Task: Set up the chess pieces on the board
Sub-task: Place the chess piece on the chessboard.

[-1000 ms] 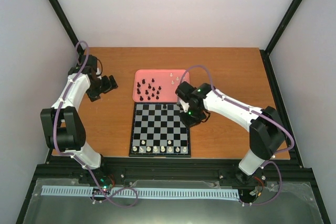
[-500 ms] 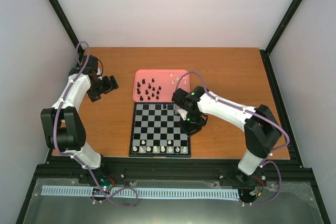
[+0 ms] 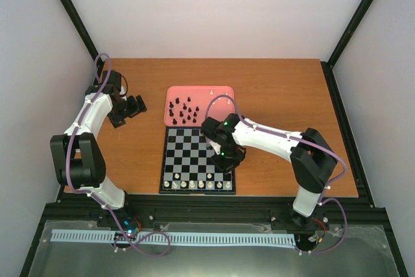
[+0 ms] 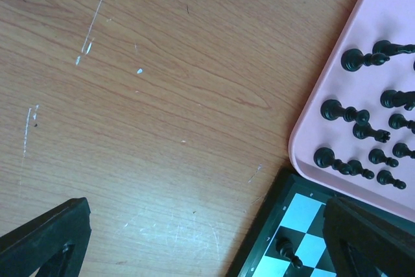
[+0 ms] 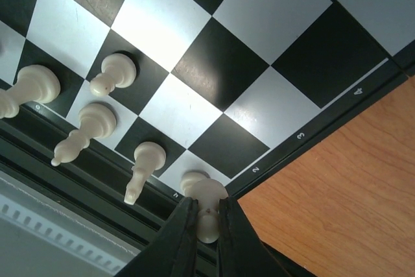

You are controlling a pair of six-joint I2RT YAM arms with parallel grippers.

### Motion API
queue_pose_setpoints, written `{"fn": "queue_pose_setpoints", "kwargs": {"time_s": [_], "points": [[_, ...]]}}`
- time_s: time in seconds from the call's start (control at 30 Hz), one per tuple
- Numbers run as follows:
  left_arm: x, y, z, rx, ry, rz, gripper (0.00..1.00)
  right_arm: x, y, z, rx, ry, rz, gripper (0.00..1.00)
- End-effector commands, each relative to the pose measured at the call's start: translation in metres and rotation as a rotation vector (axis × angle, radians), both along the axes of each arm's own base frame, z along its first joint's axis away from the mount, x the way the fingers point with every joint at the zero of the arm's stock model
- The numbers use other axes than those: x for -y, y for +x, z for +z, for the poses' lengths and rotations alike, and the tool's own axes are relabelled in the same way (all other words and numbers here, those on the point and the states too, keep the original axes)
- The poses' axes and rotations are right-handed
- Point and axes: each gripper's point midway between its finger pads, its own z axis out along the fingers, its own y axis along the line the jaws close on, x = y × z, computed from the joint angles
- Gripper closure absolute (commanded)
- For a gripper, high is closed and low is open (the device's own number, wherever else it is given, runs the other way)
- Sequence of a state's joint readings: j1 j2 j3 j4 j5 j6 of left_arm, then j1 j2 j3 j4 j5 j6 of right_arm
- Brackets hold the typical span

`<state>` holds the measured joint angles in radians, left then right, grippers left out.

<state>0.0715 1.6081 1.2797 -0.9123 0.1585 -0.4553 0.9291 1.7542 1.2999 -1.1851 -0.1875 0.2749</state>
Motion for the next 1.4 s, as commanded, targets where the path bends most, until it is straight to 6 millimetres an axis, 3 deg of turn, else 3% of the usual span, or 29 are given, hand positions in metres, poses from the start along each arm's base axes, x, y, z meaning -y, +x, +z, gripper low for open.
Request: {"fn": "queue_pose_setpoints", "kwargs": {"time_s": [0.0,0.83,1.37], "points": [[0.004,0.002,0.012,0.051,-0.004,-0.021,0.00,-0.002,0.000,-0.011,0.002,-0.015,-0.014,0.91],[0.005,0.004,0.006,0.034,-0.012,-0.023,0.00,0.008,-0.006,-0.041,-0.048,-0.091,-0.027,0.90],[0.004,0.006,0.004,0.028,-0.010,-0.022,0.00,0.009,-0.004,-0.044,-0.054,-0.092,-0.020,0.81]]}}
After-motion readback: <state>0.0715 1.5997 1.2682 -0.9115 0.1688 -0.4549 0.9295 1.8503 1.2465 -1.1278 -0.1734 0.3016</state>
